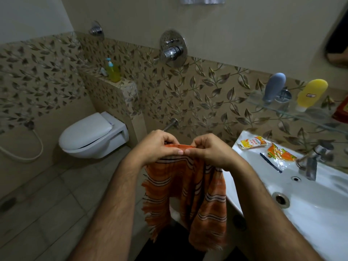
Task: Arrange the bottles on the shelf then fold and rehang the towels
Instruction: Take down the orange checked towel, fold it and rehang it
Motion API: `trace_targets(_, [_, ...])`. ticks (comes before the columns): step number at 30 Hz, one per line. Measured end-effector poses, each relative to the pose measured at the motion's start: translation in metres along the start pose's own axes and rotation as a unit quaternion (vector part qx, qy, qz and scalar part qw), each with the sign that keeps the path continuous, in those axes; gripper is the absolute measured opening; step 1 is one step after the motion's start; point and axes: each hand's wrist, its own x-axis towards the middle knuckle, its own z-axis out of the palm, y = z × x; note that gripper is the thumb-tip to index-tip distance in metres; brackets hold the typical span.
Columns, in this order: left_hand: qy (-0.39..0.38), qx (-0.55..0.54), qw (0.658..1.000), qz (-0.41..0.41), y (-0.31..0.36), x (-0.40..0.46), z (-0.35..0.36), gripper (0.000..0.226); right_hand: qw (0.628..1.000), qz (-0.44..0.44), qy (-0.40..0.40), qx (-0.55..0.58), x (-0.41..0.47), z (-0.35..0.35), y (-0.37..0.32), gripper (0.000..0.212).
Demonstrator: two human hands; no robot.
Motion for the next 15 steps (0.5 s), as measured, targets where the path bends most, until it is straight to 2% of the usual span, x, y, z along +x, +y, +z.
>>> trace_targets(3, [-0.003,-0.051,0.998,-0.043,-0.009,-0.01,0.008,0.017,0.999,-0.015,0.023,0.022,-0.005,-0.007,0.008,0.025])
trace_targets(5, [0.038,-0.126,0.989,-0.062,-0.011,-0.016,0.013,0.013,0.998,-0.015,0.044,0.044,-0.006,-0.01,0.015,0.025])
trace_targets(9, [0.161,-0.315,0.932,-0.083,-0.016,-0.022,0.019,0.014,0.997,-0.004,0.058,0.054,-0.009,-0.016,0.024,0.024])
trace_targets(13, [0.224,-0.411,0.881,-0.072,-0.006,-0.021,0.038,0.003,0.995,0.003,0.076,0.058,-0.009,-0.015,0.028,0.025])
trace_targets(15, [0.261,-0.429,0.862,-0.067,-0.001,-0.018,0.048,0.011,0.994,0.006,0.101,0.048,-0.008,-0.012,0.028,0.026])
